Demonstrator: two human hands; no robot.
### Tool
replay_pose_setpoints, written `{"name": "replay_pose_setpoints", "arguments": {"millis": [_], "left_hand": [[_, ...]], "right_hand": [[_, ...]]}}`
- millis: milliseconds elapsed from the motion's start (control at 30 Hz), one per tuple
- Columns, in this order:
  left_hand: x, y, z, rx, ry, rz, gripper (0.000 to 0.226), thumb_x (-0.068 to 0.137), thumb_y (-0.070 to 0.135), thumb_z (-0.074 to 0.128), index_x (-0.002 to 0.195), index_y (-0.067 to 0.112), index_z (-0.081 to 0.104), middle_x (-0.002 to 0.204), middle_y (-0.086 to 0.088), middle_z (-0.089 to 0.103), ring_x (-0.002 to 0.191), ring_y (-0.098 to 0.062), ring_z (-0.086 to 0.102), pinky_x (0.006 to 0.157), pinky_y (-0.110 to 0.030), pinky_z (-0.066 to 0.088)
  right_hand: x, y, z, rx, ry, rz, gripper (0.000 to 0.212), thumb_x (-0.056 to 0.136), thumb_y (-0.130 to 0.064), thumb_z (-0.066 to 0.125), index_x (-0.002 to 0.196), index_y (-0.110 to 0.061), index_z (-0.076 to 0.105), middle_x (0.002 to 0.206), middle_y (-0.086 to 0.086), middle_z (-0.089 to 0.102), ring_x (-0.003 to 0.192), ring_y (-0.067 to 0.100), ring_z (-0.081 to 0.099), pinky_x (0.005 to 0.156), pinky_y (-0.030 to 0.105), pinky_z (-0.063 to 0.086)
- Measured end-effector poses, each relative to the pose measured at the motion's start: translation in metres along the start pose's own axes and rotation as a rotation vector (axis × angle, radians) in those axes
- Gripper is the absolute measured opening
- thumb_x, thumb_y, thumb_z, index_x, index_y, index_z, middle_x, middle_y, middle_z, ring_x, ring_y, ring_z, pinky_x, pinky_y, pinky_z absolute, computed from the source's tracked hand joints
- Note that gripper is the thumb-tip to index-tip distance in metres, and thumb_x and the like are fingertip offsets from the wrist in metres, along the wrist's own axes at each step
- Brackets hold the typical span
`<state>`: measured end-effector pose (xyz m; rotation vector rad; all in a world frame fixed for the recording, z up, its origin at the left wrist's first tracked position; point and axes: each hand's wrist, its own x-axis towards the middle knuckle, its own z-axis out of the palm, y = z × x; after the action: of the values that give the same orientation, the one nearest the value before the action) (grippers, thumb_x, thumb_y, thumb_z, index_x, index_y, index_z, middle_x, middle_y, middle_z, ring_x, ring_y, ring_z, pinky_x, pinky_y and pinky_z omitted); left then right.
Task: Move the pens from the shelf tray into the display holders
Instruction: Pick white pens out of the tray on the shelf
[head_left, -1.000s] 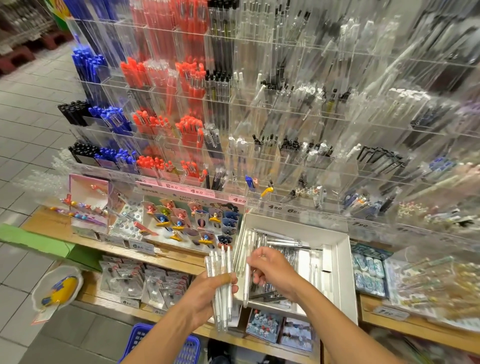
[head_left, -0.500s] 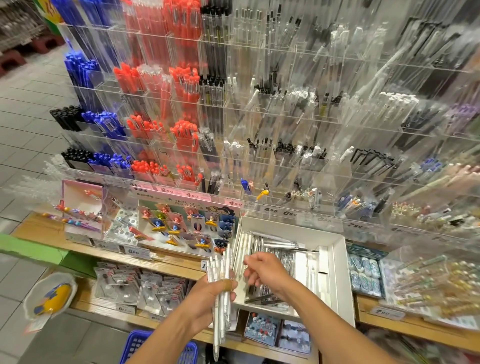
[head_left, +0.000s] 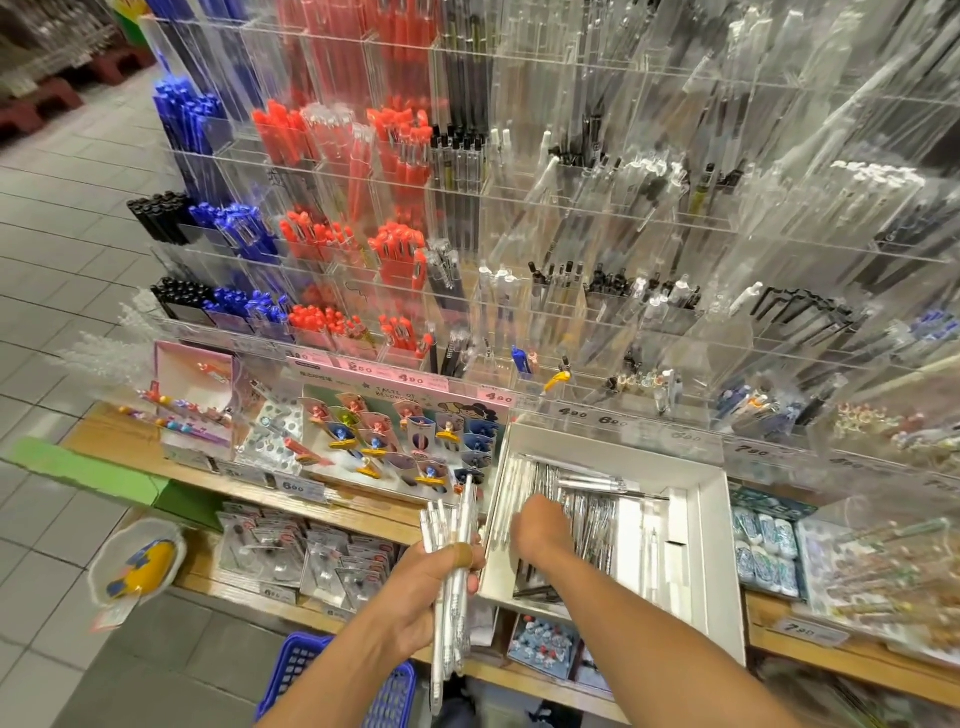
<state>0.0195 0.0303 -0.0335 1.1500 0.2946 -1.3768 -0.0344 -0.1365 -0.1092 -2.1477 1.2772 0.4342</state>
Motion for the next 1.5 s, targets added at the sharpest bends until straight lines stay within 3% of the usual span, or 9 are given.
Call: {"name": "replay_pose_setpoints", "arguments": {"millis": [300, 433, 633, 733, 800, 967, 1100, 1300, 1500], "left_hand": [[-0.001, 0.001, 0.005, -0.044, 0.087, 0.006, 0.036, 0.070, 0.001, 0.077, 0.103, -0.009, 0.066, 0.075, -0.016, 0.065, 0.056, -0.021, 0.063, 0.045, -0.027, 0.055], [-0.002, -0.001, 0.013, -0.028, 0.097, 0.022, 0.038, 0.072, 0.003, 0.076, 0.106, -0.007, 0.065, 0.076, -0.015, 0.066, 0.059, -0.021, 0.066, 0.047, -0.028, 0.055], [-0.001, -0.005, 0.030, -0.006, 0.105, 0.082, 0.043, 0.073, 0.005, 0.074, 0.112, -0.010, 0.064, 0.073, -0.015, 0.066, 0.058, -0.021, 0.063, 0.048, -0.032, 0.056], [0.000, -0.007, 0.039, -0.017, 0.058, 0.074, 0.040, 0.079, 0.007, 0.070, 0.113, -0.012, 0.060, 0.084, -0.025, 0.068, 0.071, -0.034, 0.067, 0.071, -0.051, 0.061], [-0.002, -0.008, 0.048, -0.023, 0.044, 0.064, 0.036, 0.083, 0.008, 0.068, 0.113, -0.009, 0.058, 0.100, -0.034, 0.068, 0.080, -0.040, 0.068, 0.077, -0.064, 0.056], [-0.002, -0.012, 0.061, -0.049, 0.025, 0.016, 0.056, 0.077, 0.011, 0.073, 0.123, -0.011, 0.052, 0.105, -0.039, 0.066, 0.071, -0.043, 0.071, 0.053, -0.055, 0.059], [0.009, -0.016, 0.064, -0.053, 0.077, 0.024, 0.071, 0.082, 0.009, 0.074, 0.139, -0.011, 0.037, 0.110, -0.035, 0.066, 0.092, -0.046, 0.071, 0.068, -0.056, 0.059], [0.019, -0.012, 0.058, -0.009, 0.144, 0.062, 0.028, 0.092, 0.003, 0.063, 0.112, -0.016, 0.058, 0.086, -0.031, 0.068, 0.065, -0.039, 0.068, 0.054, -0.041, 0.057], [0.016, -0.004, 0.046, -0.008, 0.190, 0.095, 0.015, 0.084, -0.002, 0.067, 0.098, -0.006, 0.064, 0.062, -0.012, 0.060, 0.048, -0.020, 0.055, 0.041, -0.027, 0.049]], "right_hand": [[-0.008, 0.022, -0.008, 0.052, -0.133, 0.053, 0.019, 0.091, -0.015, 0.058, 0.073, -0.012, 0.054, 0.072, 0.000, 0.057, 0.062, 0.015, 0.056, 0.056, 0.024, 0.049], [-0.022, 0.025, -0.022, 0.334, -0.277, 0.003, 0.018, 0.091, -0.014, 0.053, 0.078, -0.005, 0.062, 0.067, 0.006, 0.064, 0.058, 0.015, 0.067, 0.071, 0.035, 0.058], [-0.067, 0.034, -0.057, 0.857, -0.456, -0.201, 0.018, 0.091, -0.015, 0.065, 0.103, -0.006, 0.055, 0.064, 0.006, 0.068, 0.051, 0.015, 0.060, 0.047, 0.024, 0.047], [-0.086, 0.038, -0.061, 0.912, -0.526, -0.240, 0.030, 0.087, -0.018, 0.071, 0.109, -0.007, 0.053, 0.078, 0.013, 0.071, 0.053, 0.014, 0.059, 0.048, 0.022, 0.048], [-0.095, 0.039, -0.060, 0.887, -0.512, -0.237, 0.028, 0.088, -0.018, 0.071, 0.108, -0.010, 0.053, 0.067, 0.003, 0.067, 0.052, 0.013, 0.058, 0.050, 0.023, 0.049], [-0.105, 0.040, -0.062, 0.783, -0.384, -0.282, 0.019, 0.089, -0.024, 0.070, 0.100, -0.019, 0.056, 0.060, -0.002, 0.065, 0.052, 0.010, 0.060, 0.052, 0.023, 0.050], [-0.108, 0.039, -0.062, 0.712, -0.314, -0.352, 0.014, 0.087, -0.026, 0.072, 0.091, -0.024, 0.059, 0.064, -0.003, 0.067, 0.056, 0.009, 0.065, 0.055, 0.022, 0.053], [-0.089, 0.042, -0.074, 0.809, -0.408, -0.323, 0.016, 0.087, -0.024, 0.073, 0.097, -0.013, 0.067, 0.069, 0.000, 0.070, 0.057, 0.011, 0.063, 0.056, 0.020, 0.052], [-0.031, 0.040, -0.057, 0.516, -0.114, -0.082, 0.007, 0.096, -0.020, 0.060, 0.103, -0.021, 0.059, 0.097, 0.001, 0.068, 0.074, 0.010, 0.068, 0.057, 0.020, 0.051]]}}
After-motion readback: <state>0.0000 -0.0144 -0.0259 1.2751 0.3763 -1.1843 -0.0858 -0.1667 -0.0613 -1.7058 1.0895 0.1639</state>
